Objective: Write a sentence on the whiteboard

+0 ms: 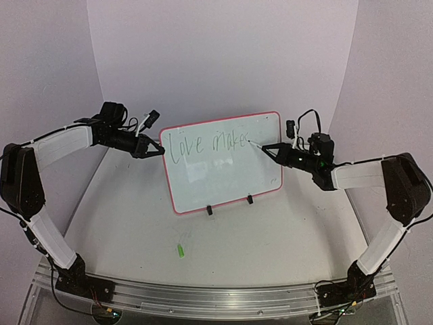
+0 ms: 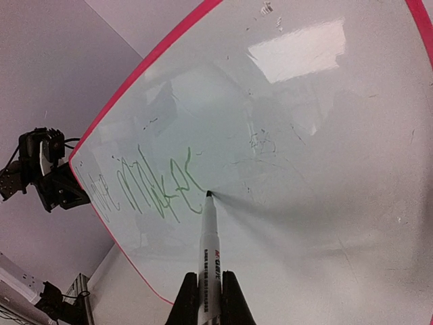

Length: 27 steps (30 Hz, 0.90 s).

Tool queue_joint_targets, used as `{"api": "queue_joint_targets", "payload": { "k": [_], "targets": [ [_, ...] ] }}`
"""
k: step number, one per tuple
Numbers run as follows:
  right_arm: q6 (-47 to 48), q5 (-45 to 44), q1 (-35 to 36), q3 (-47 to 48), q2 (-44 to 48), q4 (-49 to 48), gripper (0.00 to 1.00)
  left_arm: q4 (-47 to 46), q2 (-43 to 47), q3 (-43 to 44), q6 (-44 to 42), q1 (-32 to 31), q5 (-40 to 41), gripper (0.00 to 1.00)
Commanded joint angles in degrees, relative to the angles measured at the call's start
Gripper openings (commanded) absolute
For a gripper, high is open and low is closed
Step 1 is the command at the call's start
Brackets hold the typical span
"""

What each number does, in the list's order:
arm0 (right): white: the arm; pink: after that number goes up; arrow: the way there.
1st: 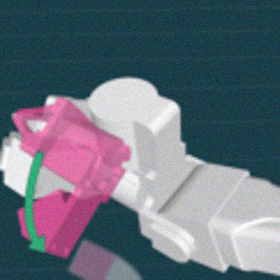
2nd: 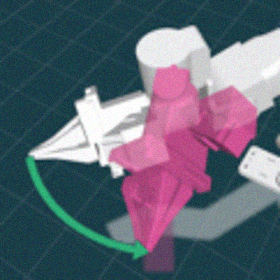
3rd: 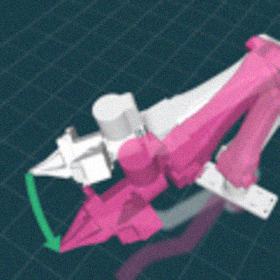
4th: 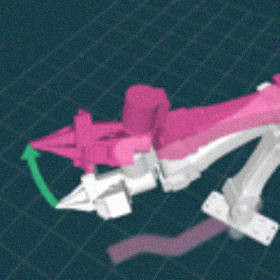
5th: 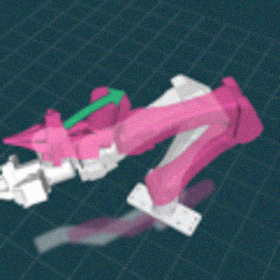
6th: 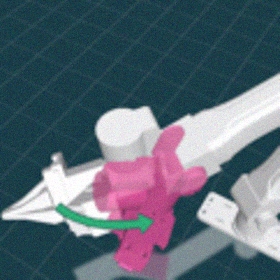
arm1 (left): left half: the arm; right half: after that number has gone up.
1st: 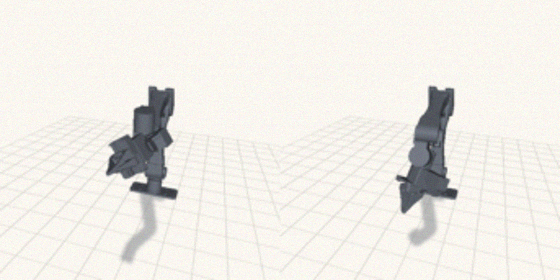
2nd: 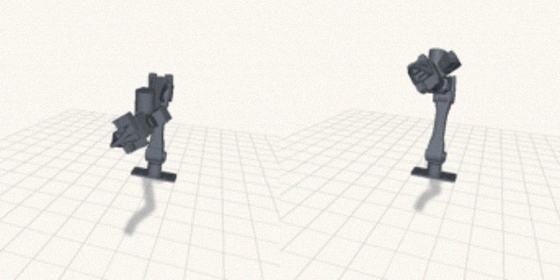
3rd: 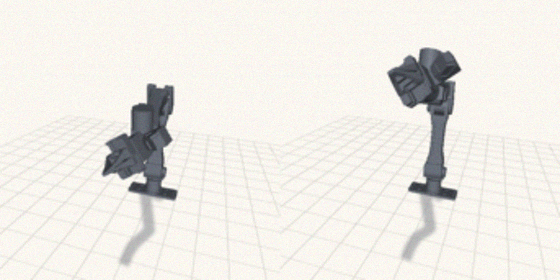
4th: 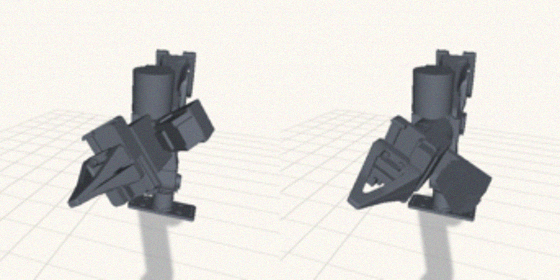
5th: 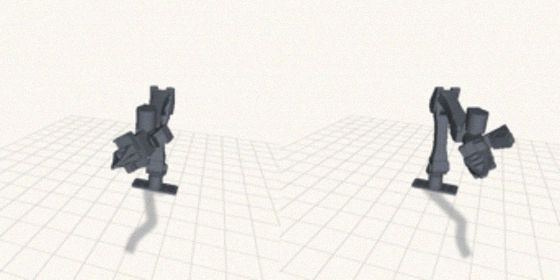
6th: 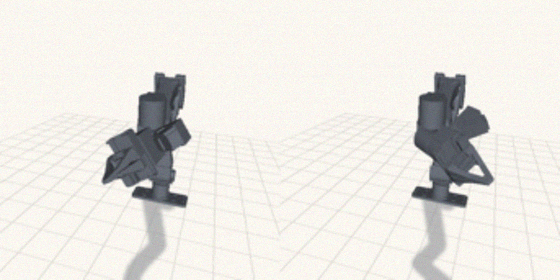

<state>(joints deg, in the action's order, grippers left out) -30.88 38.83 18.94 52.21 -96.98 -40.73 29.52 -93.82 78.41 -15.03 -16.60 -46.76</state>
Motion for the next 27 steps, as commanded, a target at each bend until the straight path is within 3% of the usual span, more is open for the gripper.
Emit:
{"api": "queue_joint_targets", "payload": {
  "k": [1,27],
  "targets": [
    [1.78,-2.65,-0.29,-0.63,1.88,1.73,0.0,2.94,-0.61,0.6,-2.39,-1.55,2.46,0.0],
    [2.67,3.88,0.43,3.83,-0.86,5.55,0.0,2.93,-0.51,0.44,-2.4,-1.8,2.45,0.0]
  ]
}}
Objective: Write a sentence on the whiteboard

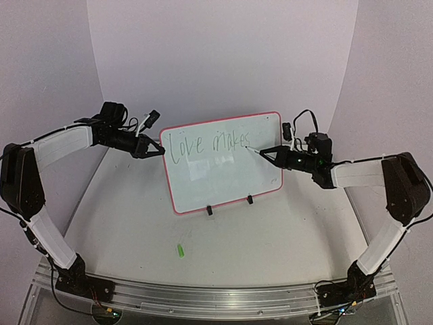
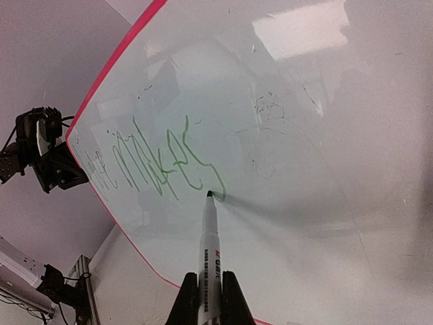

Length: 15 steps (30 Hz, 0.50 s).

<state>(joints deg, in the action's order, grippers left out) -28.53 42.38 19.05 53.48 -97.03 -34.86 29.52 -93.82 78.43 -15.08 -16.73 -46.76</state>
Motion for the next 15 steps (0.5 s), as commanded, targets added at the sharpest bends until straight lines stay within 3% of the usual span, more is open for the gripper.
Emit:
{"api": "queue_joint_targets", "payload": {
  "k": [1,15],
  "targets": [
    [0.35,0.3,0.34,2.57,-0.75,-0.22,0.0,2.88,-0.45,0.41,-2.36,-1.65,2.45,0.0],
    [0.86,0.41,0.25,-0.54,6.26,1.86,0.0,2.9,-0.15,0.24,-2.38,-1.64,2.69,0.0]
  ]
}}
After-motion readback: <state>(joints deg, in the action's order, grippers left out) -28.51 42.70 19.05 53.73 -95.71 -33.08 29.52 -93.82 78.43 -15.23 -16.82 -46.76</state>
